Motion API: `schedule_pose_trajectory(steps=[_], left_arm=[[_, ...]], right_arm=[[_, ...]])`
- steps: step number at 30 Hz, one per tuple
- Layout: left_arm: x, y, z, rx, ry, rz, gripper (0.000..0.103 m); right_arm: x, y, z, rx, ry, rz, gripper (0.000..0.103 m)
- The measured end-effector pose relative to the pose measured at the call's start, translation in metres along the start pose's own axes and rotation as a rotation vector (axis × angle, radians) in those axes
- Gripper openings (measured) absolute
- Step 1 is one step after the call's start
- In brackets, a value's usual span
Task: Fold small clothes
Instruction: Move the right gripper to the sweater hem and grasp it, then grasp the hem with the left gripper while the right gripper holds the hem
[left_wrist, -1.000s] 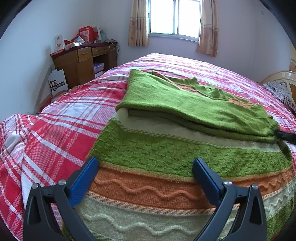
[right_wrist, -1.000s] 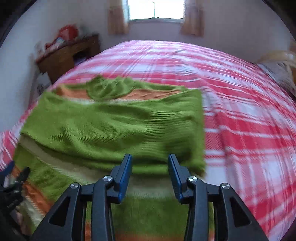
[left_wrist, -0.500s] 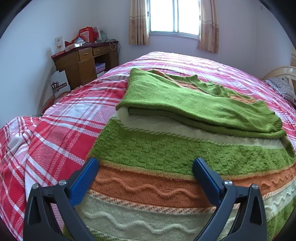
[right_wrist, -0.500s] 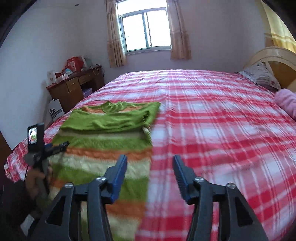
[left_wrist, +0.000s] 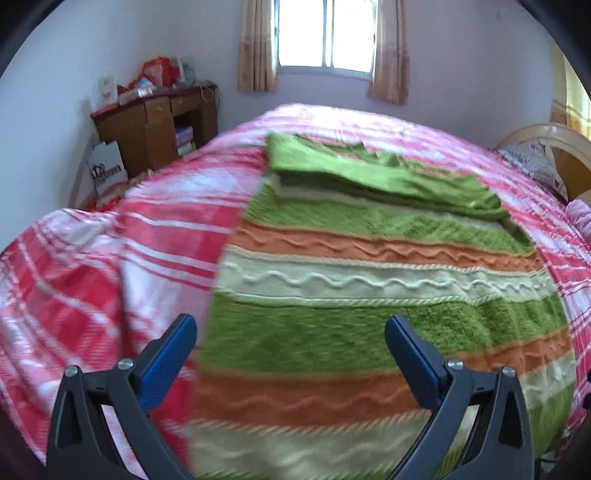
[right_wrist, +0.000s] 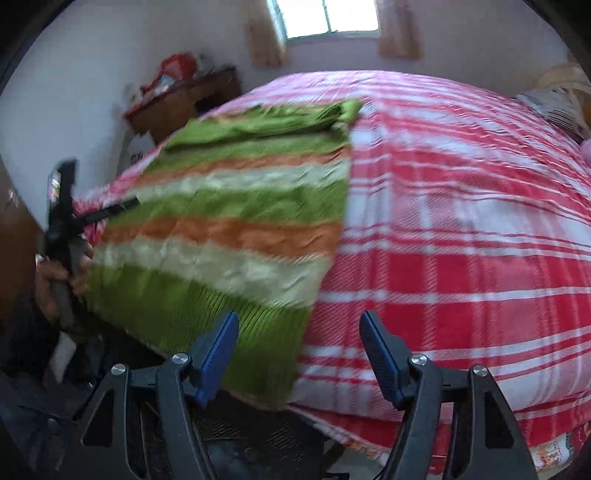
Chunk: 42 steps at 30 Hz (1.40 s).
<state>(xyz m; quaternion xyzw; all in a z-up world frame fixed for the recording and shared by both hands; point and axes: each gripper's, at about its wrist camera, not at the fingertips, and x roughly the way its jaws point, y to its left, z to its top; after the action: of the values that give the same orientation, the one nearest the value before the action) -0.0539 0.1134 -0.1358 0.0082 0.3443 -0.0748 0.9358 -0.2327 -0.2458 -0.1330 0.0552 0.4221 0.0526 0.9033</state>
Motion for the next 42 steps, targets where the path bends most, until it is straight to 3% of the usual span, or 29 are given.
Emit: schedule_pose_trajectory(steps=[3,6,8,9,15,17,22,26,30,36,42], left_arm=[[-0.019,0.019,0.008,-0.035,-0.032,0.0,0.103],[-0.026,0.034,0.018,-0.07,-0.038,-0.002,0.103],[-0.03,0.039,0.021,-0.088,-0.055,-0.012,0.103],[-0.031,0.039,0.021,-0.092,-0.061,-0.017,0.103],[-0.034,0.038,0.018,-0.082,-0.069,-0.074,0.103],[-0.036,0.039,0.019,-0.094,-0.072,-0.082,0.103],[-0.04,0.043,0.025,-0.099,-0.089,-0.072,0.103],[-0.045,0.048,0.034,-0.104,-0.11,-0.069,0.103],[-0.053,0.059,0.047,-0.111,-0.136,-0.061,0.103],[-0.071,0.085,0.062,-0.1,-0.176,-0.048,0.103],[-0.067,0.096,0.058,-0.047,-0.146,-0.08,0.103]], right_arm=[[0.016,0.005,-0.008,0.025,0.034,0.034,0.066],[0.028,0.009,-0.018,0.044,0.071,0.027,0.057],[0.027,0.018,-0.019,0.016,0.075,0.018,0.047],[0.028,0.023,-0.02,0.006,0.099,0.034,0.036],[0.032,0.021,-0.02,0.038,0.136,0.062,0.032],[0.033,0.02,-0.019,0.039,0.164,0.076,0.011],[0.029,0.017,-0.008,0.069,0.216,0.182,0.009],[0.011,0.018,0.031,0.081,0.156,0.306,0.009],[0.009,0.013,0.093,0.112,0.053,0.39,0.009],[0.052,-0.007,0.163,0.187,-0.034,0.328,0.009],[0.112,-0.04,0.176,0.314,-0.016,0.222,0.009]])
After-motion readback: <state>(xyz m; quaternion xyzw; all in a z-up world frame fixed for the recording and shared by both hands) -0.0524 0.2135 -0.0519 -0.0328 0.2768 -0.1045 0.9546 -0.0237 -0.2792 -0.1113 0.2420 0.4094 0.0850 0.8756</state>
